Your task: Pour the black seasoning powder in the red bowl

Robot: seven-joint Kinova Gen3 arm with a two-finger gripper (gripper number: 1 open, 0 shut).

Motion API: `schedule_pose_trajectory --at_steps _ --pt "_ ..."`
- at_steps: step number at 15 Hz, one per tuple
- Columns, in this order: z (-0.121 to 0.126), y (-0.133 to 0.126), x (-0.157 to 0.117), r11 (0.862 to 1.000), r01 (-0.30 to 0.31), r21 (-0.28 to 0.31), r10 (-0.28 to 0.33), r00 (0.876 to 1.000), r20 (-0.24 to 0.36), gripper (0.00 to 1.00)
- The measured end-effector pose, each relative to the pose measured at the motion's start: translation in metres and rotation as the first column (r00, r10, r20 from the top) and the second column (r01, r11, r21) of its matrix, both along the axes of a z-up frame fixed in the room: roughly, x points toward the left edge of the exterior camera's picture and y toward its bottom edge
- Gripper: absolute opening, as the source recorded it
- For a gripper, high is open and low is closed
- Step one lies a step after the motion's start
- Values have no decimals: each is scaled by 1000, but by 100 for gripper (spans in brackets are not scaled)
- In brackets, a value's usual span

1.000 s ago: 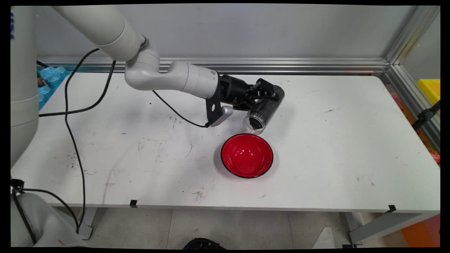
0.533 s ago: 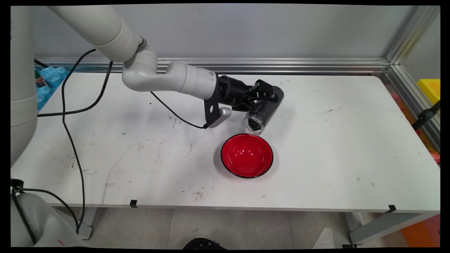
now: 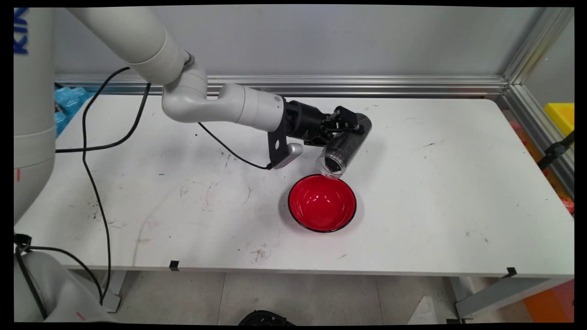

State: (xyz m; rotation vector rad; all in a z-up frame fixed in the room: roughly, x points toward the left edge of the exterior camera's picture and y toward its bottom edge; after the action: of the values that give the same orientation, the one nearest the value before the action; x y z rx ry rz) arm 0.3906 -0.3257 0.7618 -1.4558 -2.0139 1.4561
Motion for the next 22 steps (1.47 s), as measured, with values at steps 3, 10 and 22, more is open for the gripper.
schedule_pose_trajectory --at_steps 3,10,22 --pt "-3 -2 -1 1000 -3 -14 3 1000 4 0" --pt "-7 -2 -6 998 22 -64 -20 1000 21 0" --pt "-10 6 -8 991 62 -116 -57 997 43 0"
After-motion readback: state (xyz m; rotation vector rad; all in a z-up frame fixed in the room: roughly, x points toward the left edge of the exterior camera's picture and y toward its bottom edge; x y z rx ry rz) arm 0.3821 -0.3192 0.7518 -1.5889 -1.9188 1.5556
